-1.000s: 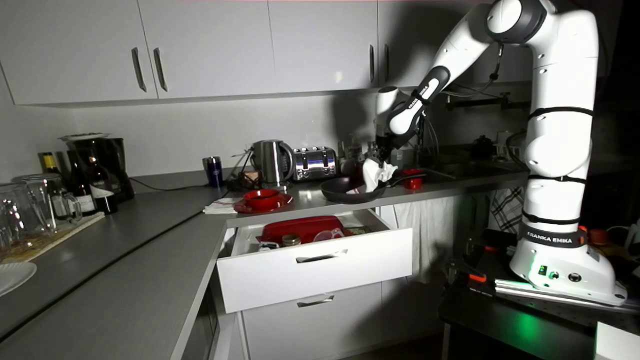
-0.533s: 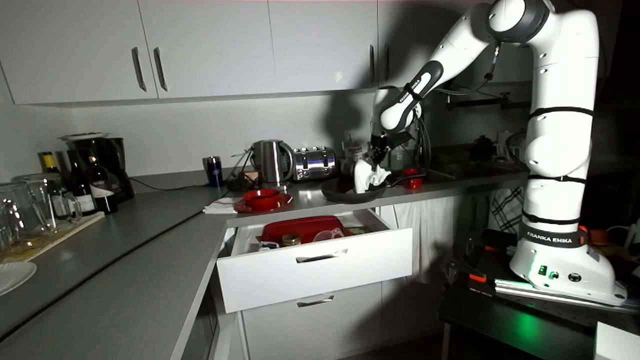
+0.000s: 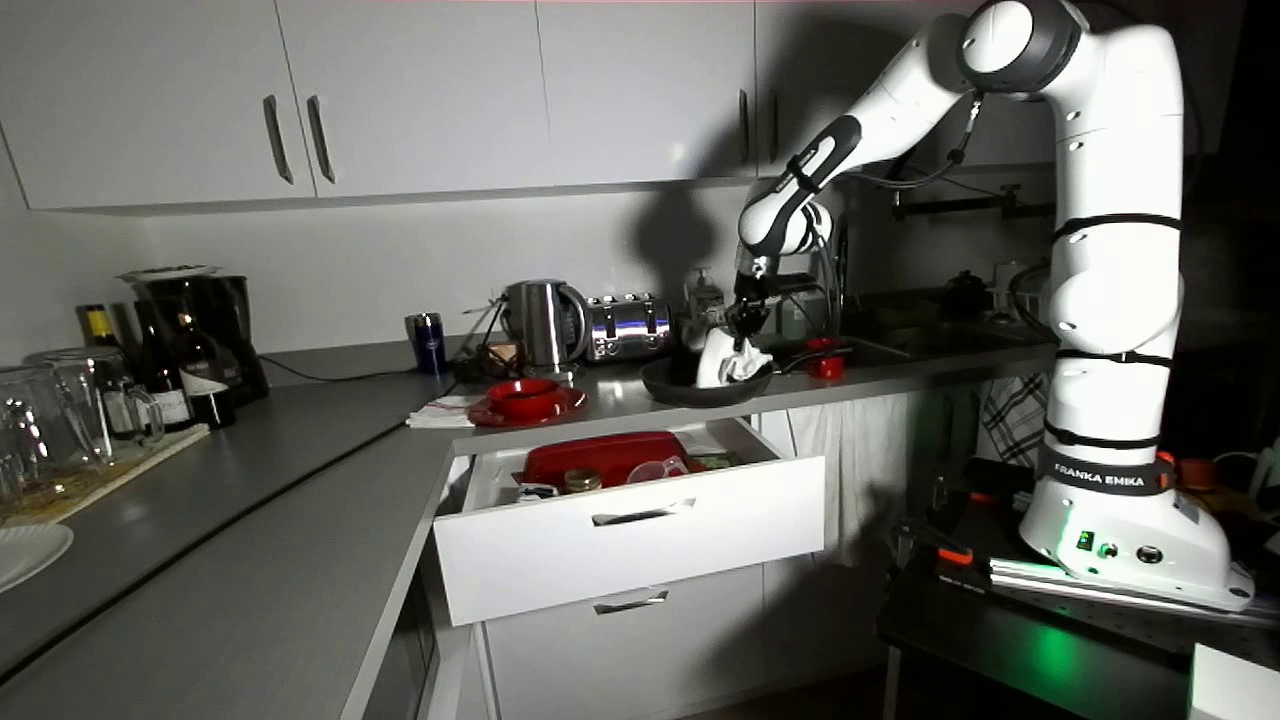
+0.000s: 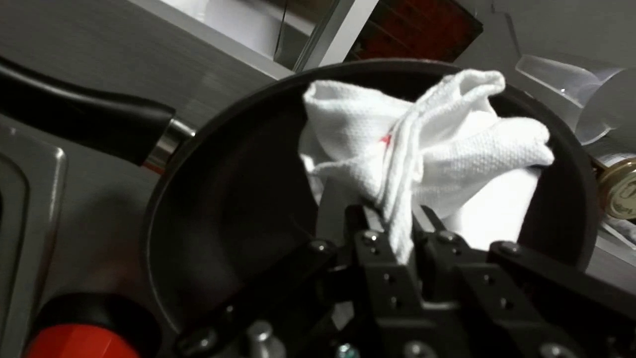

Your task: Use the cloth to wipe the plate

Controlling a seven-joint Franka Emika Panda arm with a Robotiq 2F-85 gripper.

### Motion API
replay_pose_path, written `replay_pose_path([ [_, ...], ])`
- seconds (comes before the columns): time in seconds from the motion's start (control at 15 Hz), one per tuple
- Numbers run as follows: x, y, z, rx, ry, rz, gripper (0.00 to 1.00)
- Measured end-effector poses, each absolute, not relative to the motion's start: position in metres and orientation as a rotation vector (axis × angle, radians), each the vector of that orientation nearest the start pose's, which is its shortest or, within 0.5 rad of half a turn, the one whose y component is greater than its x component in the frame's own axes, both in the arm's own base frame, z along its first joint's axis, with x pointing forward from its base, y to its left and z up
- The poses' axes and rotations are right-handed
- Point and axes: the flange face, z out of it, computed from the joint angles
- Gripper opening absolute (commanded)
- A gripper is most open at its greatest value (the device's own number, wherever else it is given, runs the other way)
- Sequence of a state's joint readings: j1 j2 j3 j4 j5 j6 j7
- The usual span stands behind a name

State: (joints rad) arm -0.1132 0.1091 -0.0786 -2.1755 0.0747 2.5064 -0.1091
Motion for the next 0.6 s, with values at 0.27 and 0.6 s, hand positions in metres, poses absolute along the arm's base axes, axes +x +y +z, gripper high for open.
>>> replay_pose_path([
  [0.27,0.575,-0.118,0.352,-3.073,0.282,-0.191,0.08],
  [0.6,0.596,-0.129,0.346,-3.048,0.332,-0.125,0.08],
])
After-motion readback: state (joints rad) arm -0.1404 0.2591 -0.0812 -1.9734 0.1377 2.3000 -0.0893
